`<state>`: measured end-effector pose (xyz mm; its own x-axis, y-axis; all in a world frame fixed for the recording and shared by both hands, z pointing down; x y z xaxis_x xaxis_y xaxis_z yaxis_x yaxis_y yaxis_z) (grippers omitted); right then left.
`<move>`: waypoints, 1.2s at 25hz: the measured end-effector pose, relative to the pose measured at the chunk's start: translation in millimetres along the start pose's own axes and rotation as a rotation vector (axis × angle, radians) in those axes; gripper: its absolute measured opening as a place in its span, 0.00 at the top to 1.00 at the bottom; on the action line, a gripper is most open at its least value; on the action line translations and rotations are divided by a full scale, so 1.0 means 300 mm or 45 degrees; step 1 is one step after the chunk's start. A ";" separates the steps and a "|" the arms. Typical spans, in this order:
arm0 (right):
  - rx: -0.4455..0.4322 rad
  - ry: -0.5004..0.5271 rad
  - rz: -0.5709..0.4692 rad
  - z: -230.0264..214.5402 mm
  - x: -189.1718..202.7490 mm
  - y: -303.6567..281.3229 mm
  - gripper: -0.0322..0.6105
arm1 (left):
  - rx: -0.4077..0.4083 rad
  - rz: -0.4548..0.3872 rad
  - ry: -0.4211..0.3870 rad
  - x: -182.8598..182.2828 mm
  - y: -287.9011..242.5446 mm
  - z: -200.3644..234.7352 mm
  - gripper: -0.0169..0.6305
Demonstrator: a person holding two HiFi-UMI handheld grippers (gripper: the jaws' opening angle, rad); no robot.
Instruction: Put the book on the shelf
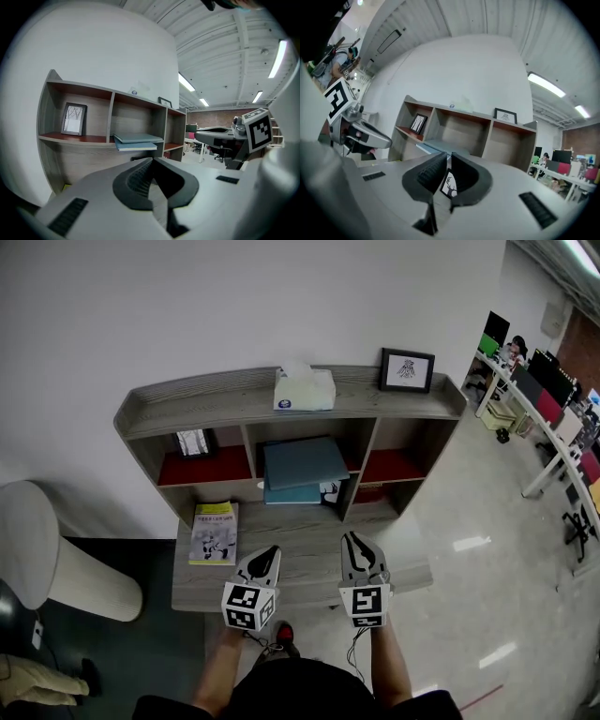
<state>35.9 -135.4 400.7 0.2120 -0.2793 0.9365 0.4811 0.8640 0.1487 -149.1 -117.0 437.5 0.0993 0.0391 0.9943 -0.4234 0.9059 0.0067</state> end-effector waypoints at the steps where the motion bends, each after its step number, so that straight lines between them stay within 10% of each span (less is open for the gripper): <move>1: 0.004 -0.035 -0.009 0.002 -0.004 0.026 0.87 | -0.002 0.001 -0.002 0.002 0.015 -0.021 0.96; 16: -0.070 -0.343 -0.030 0.083 0.023 0.421 0.88 | -0.053 -0.004 -0.016 0.052 0.287 -0.311 0.96; 30: -0.146 -0.347 -0.036 0.159 0.034 0.611 0.89 | -0.100 -0.009 -0.040 0.098 0.435 -0.436 0.96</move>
<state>85.5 40.1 452.7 -0.0315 -0.1666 0.9855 0.5799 0.8001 0.1538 -83.7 57.6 453.7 0.0732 0.0207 0.9971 -0.3507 0.9365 0.0063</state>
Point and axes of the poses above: the fingertips, and each gripper's own axes: y backward along the fingers, z to its left, x out of its underside, the point moved 4 cm from there along y, backward along the fingers, and after that the axes turned 14 degrees about -z, right-handed, at the moved point
